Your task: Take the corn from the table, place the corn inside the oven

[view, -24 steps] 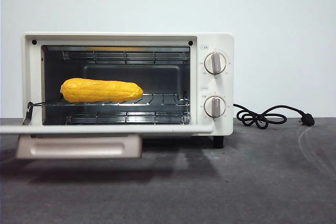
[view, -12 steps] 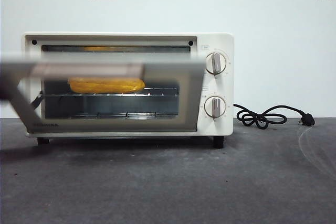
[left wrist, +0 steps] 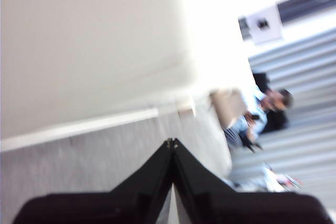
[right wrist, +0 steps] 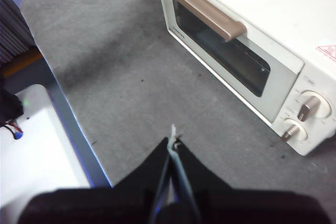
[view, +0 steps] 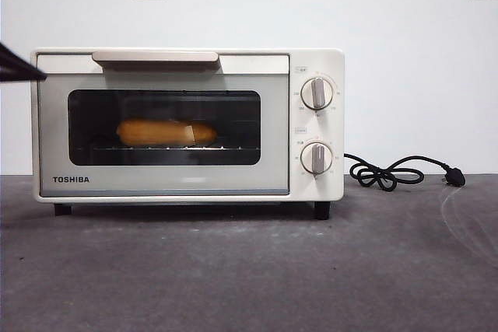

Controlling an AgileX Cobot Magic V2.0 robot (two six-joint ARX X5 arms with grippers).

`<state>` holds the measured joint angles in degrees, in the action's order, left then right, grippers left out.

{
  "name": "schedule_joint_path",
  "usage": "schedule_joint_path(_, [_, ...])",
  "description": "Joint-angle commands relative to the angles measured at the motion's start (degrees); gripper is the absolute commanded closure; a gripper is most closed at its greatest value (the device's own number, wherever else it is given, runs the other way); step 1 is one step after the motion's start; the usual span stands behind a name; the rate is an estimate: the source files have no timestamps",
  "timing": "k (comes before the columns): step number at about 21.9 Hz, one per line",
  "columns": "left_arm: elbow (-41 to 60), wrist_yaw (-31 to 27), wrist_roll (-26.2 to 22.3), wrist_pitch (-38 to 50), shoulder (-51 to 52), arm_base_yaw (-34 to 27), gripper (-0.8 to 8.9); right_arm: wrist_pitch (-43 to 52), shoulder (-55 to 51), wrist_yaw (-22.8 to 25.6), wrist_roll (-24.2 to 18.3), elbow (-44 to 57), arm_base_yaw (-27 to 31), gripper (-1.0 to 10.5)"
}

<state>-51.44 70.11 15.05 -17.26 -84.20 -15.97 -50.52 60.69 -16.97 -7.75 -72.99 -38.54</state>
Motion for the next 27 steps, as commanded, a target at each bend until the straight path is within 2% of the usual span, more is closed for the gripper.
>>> schedule_joint_path(1, [-0.17, -2.03, 8.74, 4.09, 3.48, 0.63, 8.22, 0.37, 0.20, 0.72, -0.02, -0.02, 0.02, 9.6])
schedule_joint_path(6, [-0.17, -6.91, 10.93, 5.14, 10.75, 2.38, 8.22, 0.48, 0.20, 0.94, -0.17, -0.02, 0.02, 9.6])
schedule_joint_path(9, [-0.17, -12.37, 10.86, 2.95, 16.24, 4.39, 8.21, 1.07, 0.20, 0.96, -0.15, -0.02, 0.02, 9.6])
schedule_joint_path(16, [-0.17, -33.51, 9.55, -7.02, 30.18, 12.79, 8.21, 1.25, 0.20, 2.14, -0.13, -0.02, 0.02, 9.6])
schedule_joint_path(18, [-0.17, -40.06, 7.41, -10.47, 33.38, 15.78, 8.21, 1.27, 0.20, 3.45, -0.11, -0.02, 0.02, 9.6])
schedule_joint_path(23, [-0.17, -59.78, 5.49, -21.20, 40.28, 23.98, 8.21, 1.27, 0.20, 5.49, 0.07, -0.02, 0.02, 9.6])
schedule_joint_path(27, [-0.17, -68.43, 6.23, -26.62, 44.65, 30.29, 8.21, 1.29, 0.20, 5.51, 0.04, -0.02, 0.02, 9.6])
